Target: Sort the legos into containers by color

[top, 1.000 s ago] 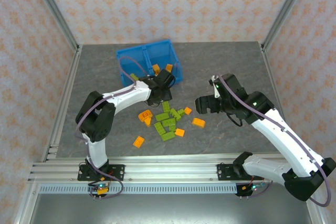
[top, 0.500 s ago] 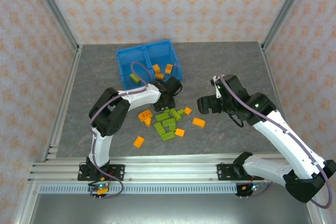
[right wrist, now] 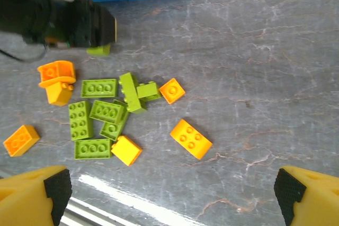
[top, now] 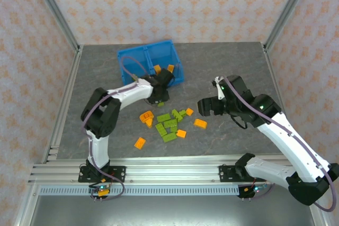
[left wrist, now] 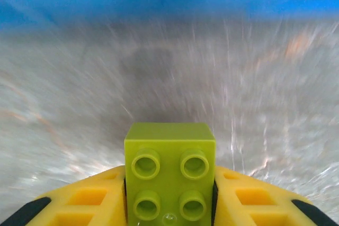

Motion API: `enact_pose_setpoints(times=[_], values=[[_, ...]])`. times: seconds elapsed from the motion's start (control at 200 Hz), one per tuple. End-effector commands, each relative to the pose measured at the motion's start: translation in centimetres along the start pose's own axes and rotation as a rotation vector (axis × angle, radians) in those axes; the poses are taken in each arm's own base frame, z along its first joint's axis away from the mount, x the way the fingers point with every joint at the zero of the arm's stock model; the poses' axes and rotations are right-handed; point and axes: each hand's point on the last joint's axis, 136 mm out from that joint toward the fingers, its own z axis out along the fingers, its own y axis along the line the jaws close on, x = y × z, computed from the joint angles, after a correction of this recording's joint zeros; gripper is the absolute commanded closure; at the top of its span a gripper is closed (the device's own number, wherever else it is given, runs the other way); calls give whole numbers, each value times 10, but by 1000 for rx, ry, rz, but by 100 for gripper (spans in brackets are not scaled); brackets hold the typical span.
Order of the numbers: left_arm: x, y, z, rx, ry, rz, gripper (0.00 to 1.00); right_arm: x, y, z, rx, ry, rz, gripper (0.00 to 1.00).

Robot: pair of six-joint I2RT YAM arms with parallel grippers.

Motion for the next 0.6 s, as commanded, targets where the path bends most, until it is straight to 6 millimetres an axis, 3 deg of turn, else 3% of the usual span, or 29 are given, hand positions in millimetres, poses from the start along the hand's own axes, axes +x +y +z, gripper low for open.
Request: enact_pose_setpoints(times=[0.0,0.16,0.335,0.385,0.596], values=[[-71,13,-71,26,-202,1,63,-13,14,-16,-75,-54,29,1],[-127,50,-91,-28,-290,-56,63,-15,15,-16,-87,-73,52,1],[-170,81,-75,-108,-320,-98,63,-16,16,-16,-89,-73,65,1],[-175,86,-50,-123,-288,-104,63,-15,15,-16,-89,-74,69,1],[-188,84,5,-82,-182,-171,60,-15,13,-20,-76,-74,78,1]])
